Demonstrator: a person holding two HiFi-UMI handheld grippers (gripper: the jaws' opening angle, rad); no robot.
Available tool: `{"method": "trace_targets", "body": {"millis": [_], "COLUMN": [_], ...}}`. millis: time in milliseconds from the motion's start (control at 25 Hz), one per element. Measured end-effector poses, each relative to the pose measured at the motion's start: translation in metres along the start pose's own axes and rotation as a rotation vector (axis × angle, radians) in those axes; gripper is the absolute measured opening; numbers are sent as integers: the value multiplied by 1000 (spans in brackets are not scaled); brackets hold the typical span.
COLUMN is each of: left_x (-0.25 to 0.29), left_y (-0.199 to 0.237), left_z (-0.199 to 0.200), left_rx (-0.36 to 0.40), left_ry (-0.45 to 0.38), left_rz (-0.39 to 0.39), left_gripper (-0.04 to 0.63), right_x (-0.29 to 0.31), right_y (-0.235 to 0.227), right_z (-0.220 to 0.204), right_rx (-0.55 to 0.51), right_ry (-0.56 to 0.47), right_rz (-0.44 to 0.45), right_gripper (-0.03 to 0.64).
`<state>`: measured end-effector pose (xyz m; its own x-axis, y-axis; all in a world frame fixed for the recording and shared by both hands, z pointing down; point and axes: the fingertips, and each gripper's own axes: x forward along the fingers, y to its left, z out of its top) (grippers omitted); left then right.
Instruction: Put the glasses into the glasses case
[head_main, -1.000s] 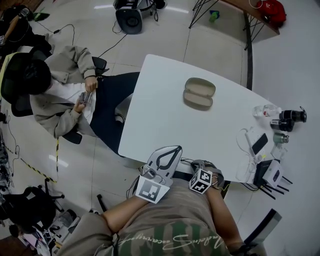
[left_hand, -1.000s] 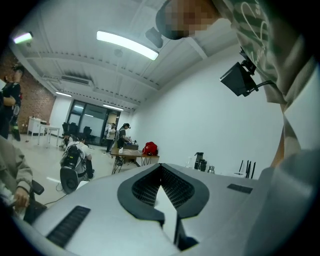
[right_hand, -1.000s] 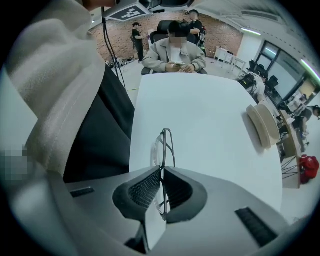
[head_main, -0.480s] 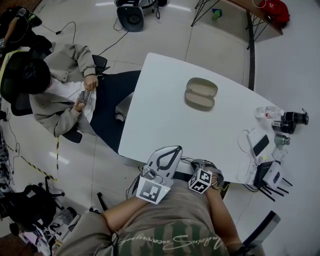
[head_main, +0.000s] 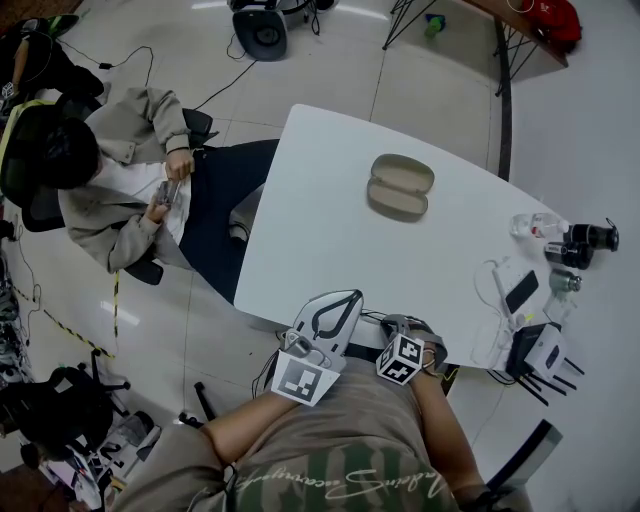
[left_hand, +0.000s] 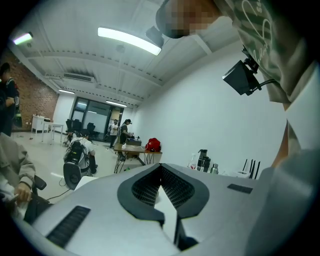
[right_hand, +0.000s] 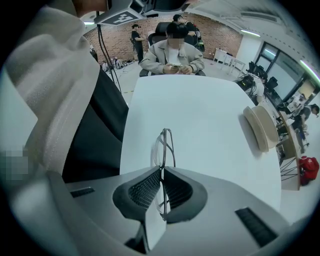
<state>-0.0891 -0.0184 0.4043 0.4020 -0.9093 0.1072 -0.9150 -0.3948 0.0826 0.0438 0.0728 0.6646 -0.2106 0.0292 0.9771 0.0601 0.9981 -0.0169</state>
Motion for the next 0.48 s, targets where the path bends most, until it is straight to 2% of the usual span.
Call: {"method": "trace_targets", "body": {"millis": [320,480], "left_x": [22,32], "left_y": [0,-1], "left_z": [-3,-11], "left_rx": [-22,-38], "left_ry": [-3,21], "left_rz": [14,15], "left_gripper": [6,6], "right_x": [-8,-12], "right_y": [-16,-25], "right_z": [-1,-2], "right_rx": [-6,0], "right_ry": [-6,-13], "right_rz": [-10,-14], "right_gripper": [34,34]}}
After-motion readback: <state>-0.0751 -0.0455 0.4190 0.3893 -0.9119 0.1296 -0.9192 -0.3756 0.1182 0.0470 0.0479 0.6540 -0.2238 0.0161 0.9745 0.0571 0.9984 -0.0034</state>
